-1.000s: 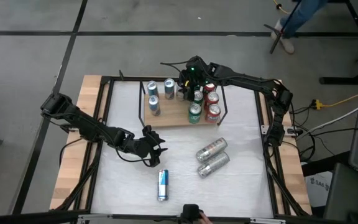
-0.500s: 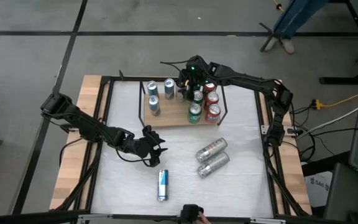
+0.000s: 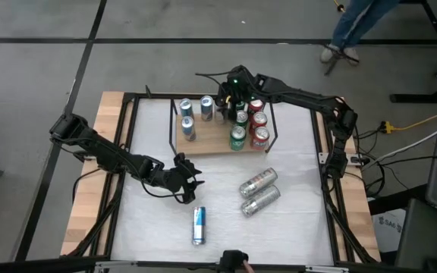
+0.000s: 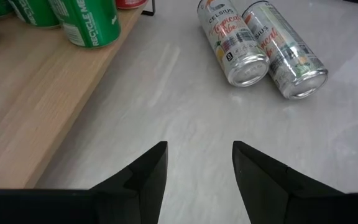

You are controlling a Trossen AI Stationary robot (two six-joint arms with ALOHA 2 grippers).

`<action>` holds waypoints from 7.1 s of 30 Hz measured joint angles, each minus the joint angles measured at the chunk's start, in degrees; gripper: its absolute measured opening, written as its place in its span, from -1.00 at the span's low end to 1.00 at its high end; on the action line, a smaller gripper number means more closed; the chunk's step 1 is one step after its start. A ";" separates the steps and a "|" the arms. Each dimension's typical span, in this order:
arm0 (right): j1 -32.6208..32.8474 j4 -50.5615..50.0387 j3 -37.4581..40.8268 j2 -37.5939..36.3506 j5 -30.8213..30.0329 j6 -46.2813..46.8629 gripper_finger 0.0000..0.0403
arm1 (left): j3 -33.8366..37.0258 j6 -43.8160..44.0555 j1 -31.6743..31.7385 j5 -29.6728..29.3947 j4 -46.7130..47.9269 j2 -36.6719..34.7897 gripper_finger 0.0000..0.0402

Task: Sort soda cans
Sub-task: Put the blue soda can on the shelf and align with the other blue soda can

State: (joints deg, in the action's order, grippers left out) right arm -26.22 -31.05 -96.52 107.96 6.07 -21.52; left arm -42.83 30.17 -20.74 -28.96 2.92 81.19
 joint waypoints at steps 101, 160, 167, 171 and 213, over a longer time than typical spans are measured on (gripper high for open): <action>33.70 -4.99 14.76 -12.00 1.07 2.21 0.94 | -14.23 94.18 -9.89 29.13 4.32 22.03 0.47; 33.73 -25.67 8.03 -13.09 7.26 -13.74 0.94 | -14.14 -15.72 7.17 14.29 -33.12 22.67 -0.03; 33.77 -25.96 8.03 -13.09 10.60 -13.38 0.94 | -14.14 -18.73 7.51 14.30 -37.31 22.64 -0.03; 33.77 -25.91 8.04 -13.09 10.66 -13.34 0.94 | -14.14 -18.79 7.51 14.28 -37.29 22.64 -0.03; 40.16 -20.86 8.05 -13.00 4.29 -14.99 0.94 | -14.19 -15.37 7.16 20.69 -34.49 22.58 -0.03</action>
State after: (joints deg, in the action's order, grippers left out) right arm 13.94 -51.92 -88.47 94.96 10.36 -36.51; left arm -57.01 14.81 -13.58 -8.26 -31.58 103.77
